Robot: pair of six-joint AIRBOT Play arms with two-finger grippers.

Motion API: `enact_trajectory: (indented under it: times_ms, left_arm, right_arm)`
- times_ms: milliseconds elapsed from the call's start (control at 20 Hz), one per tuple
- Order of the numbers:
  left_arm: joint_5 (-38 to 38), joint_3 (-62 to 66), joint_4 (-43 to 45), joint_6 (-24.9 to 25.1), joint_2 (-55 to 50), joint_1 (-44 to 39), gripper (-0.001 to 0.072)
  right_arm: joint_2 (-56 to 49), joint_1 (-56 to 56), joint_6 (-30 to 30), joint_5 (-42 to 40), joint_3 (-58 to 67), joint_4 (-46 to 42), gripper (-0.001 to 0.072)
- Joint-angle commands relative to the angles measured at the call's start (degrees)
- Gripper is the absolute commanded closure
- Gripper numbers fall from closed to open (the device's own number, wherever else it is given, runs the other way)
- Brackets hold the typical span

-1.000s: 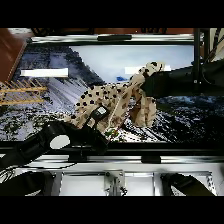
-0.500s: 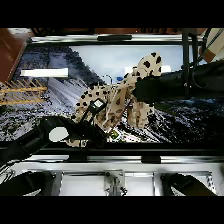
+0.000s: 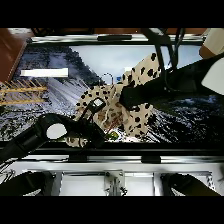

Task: Fold the shirts.

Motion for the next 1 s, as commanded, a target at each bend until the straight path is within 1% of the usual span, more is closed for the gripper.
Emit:
enact_trajectory:
  times_ms: [0, 100, 150, 200, 250, 300, 400, 450, 550, 650, 700, 750, 800, 850, 950]
  left_arm:
    - [-1.53, 0.07, 0.24, 1.11, 0.02, 0.09, 0.0669]
    - [-3.85, 0.13, 0.28, 3.32, 0.04, 0.17, 0.0669]
    - [-6.10, 0.28, 0.28, 5.31, 0.04, 0.52, 0.0669]
    - [-8.63, 0.57, 0.68, 6.86, 0.07, 1.07, 0.0669]
    - [-11.21, 0.79, 0.87, 9.05, 0.13, 1.95, 0.0669]
    - [-13.25, 0.87, 0.87, 11.93, 0.20, 3.06, 0.0669]
    - [-16.39, 0.90, 0.90, 17.22, 0.20, 5.66, 0.0669]
    - [-17.51, 0.94, 1.11, 18.97, 0.20, 7.06, 0.0669]
    - [-19.06, 1.36, 2.14, 23.04, 0.17, 9.68, 0.0669]
    - [-19.82, 1.81, 5.25, 26.58, 0.11, 11.17, 0.0669]
    - [-20.70, 2.05, 7.72, 27.56, -0.11, 11.39, 0.0668]
    - [-21.57, 2.23, 9.75, 28.11, -0.28, 11.41, 0.0669]
    - [-22.47, 2.25, 11.17, 29.38, -0.52, 11.39, 0.0669]
    - [-22.80, 2.25, 12.00, 30.18, -0.66, 11.39, 0.0669]
    - [-22.77, 2.27, 13.64, 30.45, -0.94, 11.41, 0.0669]
  right_arm:
    - [2.40, 0.31, -0.70, 2.27, 5.46, -10.82, 0.0089]
    - [5.22, -0.63, -0.13, 4.72, 9.05, -27.65, 0.0092]
    - [6.45, -3.28, -0.81, 5.79, 9.35, -35.74, 0.0093]
    - [6.95, -7.63, -3.13, 6.36, 9.35, -39.04, 0.0094]
    - [6.78, -14.14, -6.62, 6.54, 9.22, -37.18, 0.0094]
    - [5.99, -20.85, -10.40, 6.58, 8.63, -31.98, 0.0094]
    - [3.02, -32.96, -21.05, 7.41, 5.92, -19.56, 0.0094]
    - [0.85, -36.41, -32.24, 9.38, 4.63, -14.12, 0.0094]
    - [-2.84, -38.16, -55.10, 11.32, 2.38, -4.20, 0.0094]
    - [-6.08, -36.44, -73.50, 12.13, 1.27, 2.47, 0.0094]
    - [-7.67, -34.95, -80.70, 12.04, 1.27, 3.17, 0.0094]
    - [-9.01, -33.42, -85.94, 11.85, 1.27, 3.13, 0.0094]
    - [-10.16, -32.09, -89.70, 11.45, 1.27, 2.86, 0.0095]
    - [-11.19, -30.67, -91.91, 10.75, 1.27, 1.36, 0.0094]
    - [-12.68, -28.61, -93.00, 9.88, 1.27, 0.42, 0.0094]
